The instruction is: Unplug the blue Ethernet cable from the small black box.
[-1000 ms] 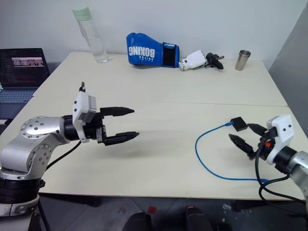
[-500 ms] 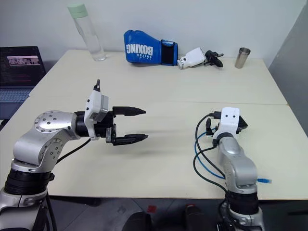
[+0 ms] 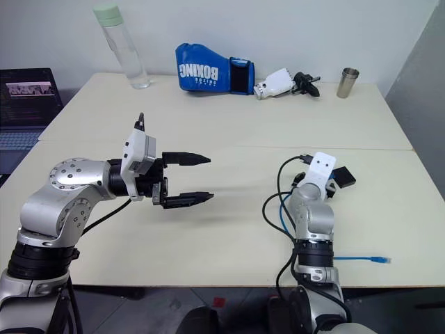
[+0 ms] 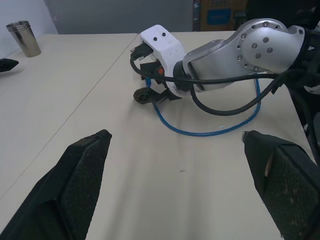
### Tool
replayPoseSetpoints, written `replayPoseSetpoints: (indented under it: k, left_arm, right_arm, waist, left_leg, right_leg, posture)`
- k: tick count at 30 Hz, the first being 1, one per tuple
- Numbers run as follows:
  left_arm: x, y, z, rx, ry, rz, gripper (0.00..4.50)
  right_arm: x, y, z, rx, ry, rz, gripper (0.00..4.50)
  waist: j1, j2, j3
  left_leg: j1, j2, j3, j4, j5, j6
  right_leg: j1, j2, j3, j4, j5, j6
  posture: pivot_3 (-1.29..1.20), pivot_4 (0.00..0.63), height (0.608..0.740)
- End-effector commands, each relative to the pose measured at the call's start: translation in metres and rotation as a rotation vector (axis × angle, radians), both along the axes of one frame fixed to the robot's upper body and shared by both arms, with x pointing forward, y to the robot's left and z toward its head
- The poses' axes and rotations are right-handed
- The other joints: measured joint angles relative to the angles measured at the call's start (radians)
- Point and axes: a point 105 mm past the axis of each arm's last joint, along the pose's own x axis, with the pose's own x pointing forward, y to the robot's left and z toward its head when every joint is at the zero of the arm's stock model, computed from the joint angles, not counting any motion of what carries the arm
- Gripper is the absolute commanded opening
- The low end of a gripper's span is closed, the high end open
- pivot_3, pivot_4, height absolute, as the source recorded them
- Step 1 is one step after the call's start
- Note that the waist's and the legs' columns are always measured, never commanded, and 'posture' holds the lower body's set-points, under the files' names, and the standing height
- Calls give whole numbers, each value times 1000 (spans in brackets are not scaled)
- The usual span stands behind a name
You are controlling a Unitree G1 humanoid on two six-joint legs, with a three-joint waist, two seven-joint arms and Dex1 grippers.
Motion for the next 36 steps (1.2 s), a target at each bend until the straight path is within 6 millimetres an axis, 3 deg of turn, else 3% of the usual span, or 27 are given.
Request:
replayPoseSetpoints:
  k: [1, 3, 6, 13, 22, 24, 29, 33, 36]
  left_arm:
    - [0, -1, 13, 6, -61, -3, 4500]
    - [-1, -1, 13, 6, -64, 0, 4500]
    - [0, 0, 14, 6, -65, 4, 4500]
    - [1, 0, 15, 6, -69, 13, 4500]
    - [2, 1, 16, -6, -67, 28, 4500]
    - [2, 2, 16, -12, -62, 34, 4500]
    - [7, 8, 18, -45, -44, 79, 4500]
    - [14, 17, 18, -76, -18, 135, 4500]
    - [21, 31, 19, -108, 21, 197, 4500]
  right_arm:
    - [6, 0, 12, 47, -41, -75, 4490]
    - [5, -2, 7, 95, -20, -104, 4490]
    - [7, -2, 3, 128, -3, -103, 4057]
    - [6, 0, -1, 201, 13, -119, 2317]
    - [2, 2, 9, 188, -23, -53, 500]
    - [3, 10, 12, 167, -46, 60, 83]
    - [1, 44, 28, 83, -198, 486, 78]
    - [-9, 69, 50, -202, -298, 843, 77]
    - [-25, 90, 63, -528, -382, 1112, 75]
  waist:
    - [-1, 0, 0]
    - [-1, 0, 0]
    - [0, 0, 0]
    - [-2, 0, -1]
    - [-6, -1, -1]
    - [-8, 0, -1]
    - [-12, 0, 0]
    - [-13, 0, 0]
    - [-13, 0, 0]
  left_leg:
    - [0, 0, 0, 0, 0, 0]
    - [0, 0, 0, 0, 0, 0]
    - [0, 0, 0, 0, 0, 0]
    - [0, 0, -1, 0, 0, 0]
    - [0, 0, -1, 0, 0, 0]
    - [0, 0, -1, -1, 0, 0]
    - [0, 1, -1, -2, 0, 0]
    - [0, 0, -1, -1, 0, 0]
    - [0, 0, -1, -1, 0, 0]
  right_leg:
    - [0, 0, 0, 0, 0, 0]
    - [0, 0, 0, 0, 0, 0]
    - [0, 0, -1, 0, 0, 0]
    - [0, 0, -1, 0, 0, 0]
    - [0, 0, 0, 0, 0, 0]
    - [0, 0, 0, 0, 0, 0]
    - [0, 1, 0, -1, 0, 0]
    - [0, 1, 0, -1, 0, 0]
    - [0, 1, -1, -1, 0, 0]
  posture:
    - [0, 150, 740]
    - [0, 150, 740]
    - [0, 150, 740]
    - [0, 150, 740]
    - [0, 150, 740]
    - [0, 150, 740]
    - [0, 150, 740]
    - [0, 150, 740]
    - [0, 150, 740]
